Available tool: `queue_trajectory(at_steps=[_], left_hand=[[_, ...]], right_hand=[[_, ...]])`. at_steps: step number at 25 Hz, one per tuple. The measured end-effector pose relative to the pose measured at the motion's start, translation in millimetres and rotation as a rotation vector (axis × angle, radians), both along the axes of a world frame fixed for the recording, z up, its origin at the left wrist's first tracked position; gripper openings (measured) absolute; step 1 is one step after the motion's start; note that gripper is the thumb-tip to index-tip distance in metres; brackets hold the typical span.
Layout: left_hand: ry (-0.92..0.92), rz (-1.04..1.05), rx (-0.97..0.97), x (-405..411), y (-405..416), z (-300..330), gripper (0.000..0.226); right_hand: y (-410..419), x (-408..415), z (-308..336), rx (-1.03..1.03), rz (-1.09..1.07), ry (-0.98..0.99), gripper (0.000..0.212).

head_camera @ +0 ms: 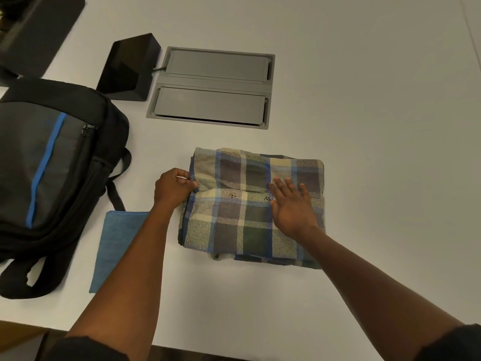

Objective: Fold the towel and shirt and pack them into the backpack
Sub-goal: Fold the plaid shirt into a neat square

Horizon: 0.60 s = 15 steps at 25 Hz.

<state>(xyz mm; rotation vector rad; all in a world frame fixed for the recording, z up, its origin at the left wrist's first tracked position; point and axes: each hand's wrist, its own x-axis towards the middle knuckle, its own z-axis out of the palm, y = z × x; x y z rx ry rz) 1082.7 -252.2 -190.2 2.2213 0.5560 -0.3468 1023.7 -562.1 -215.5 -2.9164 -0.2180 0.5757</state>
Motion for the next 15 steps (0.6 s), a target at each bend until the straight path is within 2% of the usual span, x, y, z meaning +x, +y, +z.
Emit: queue_trajectory(at_steps=[3,5,8,11,15], left_hand=[[-0.017,-0.031,0.072,0,1,-5,0.015],[-0.022,-0.055,0.075,2,2,-7,0.016],[0.012,-0.104,0.012,2,6,-7,0.024],[0.028,-0.166,-0.004,2,9,-11,0.025],[0.014,-0.166,-0.024,4,12,-10,0.012]], right_hand=[[17,0,5,0.043,-0.069,0.007,0.055],[39,-1,13,0.166,-0.078,-0.088,0.055],[86,6,25,0.349,-0.009,-0.182,0.042],[128,19,31,0.479,-0.038,-0.025,0.040],[147,30,24,0.471,-0.146,0.049,0.036]])
